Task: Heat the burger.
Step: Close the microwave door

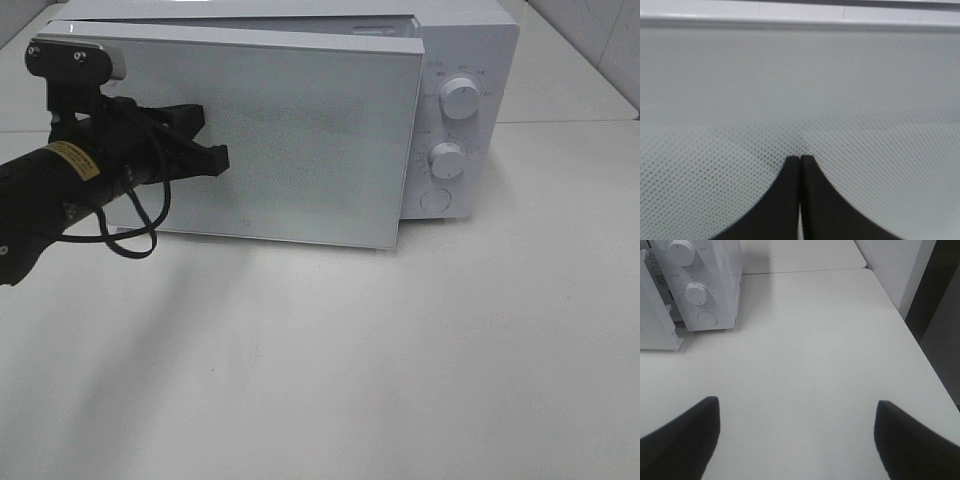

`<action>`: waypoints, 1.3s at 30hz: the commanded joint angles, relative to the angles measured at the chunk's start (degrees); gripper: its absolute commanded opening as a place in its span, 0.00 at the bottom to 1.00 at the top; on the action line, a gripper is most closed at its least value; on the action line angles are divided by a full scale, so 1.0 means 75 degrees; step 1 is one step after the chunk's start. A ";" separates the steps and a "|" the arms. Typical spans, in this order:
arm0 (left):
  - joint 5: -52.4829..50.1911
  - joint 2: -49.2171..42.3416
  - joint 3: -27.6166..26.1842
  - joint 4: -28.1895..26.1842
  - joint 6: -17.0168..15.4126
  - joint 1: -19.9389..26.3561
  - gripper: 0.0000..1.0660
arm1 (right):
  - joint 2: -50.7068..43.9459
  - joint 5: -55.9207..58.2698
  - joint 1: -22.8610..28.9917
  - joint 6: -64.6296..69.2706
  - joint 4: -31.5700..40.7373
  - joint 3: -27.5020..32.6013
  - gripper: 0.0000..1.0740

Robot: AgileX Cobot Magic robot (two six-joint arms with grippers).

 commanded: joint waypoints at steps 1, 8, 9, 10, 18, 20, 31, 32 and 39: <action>0.0153 0.0176 -0.0428 -0.0344 0.0076 -0.0206 0.00 | -0.0267 -0.0053 -0.0053 -0.0046 -0.0008 0.0008 0.71; 0.0573 0.0558 -0.1230 -0.0374 0.0092 -0.0497 0.00 | -0.0267 -0.0053 -0.0053 -0.0046 -0.0008 0.0008 0.71; 0.0764 0.0657 -0.1467 -0.0374 0.0092 -0.0542 0.00 | -0.0267 -0.0053 -0.0053 -0.0046 -0.0008 0.0008 0.71; 0.0764 0.0657 -0.1467 -0.0374 0.0092 -0.0542 0.00 | -0.0267 -0.0053 -0.0053 -0.0046 -0.0008 0.0008 0.71; 0.1184 0.1001 -0.2238 -0.0581 0.0313 -0.0695 0.00 | -0.0267 -0.0053 -0.0053 -0.0046 -0.0008 0.0008 0.71; 0.1375 0.1138 -0.2574 -0.0657 0.0359 -0.0756 0.00 | -0.0267 -0.0053 -0.0053 -0.0046 -0.0008 0.0008 0.71; 0.1688 0.1696 -0.3636 -0.2238 0.1788 -0.1360 0.00 | -0.0267 -0.0053 -0.0053 -0.0038 -0.0008 0.0008 0.71; 0.1688 0.1696 -0.3636 -0.2238 0.1788 -0.1360 0.00 | -0.0267 -0.0053 -0.0053 -0.0038 -0.0008 0.0008 0.71; 0.1704 0.1681 -0.3720 -0.2544 0.1963 -0.1551 0.00 | -0.0267 -0.0053 -0.0053 -0.0038 -0.0008 0.0008 0.71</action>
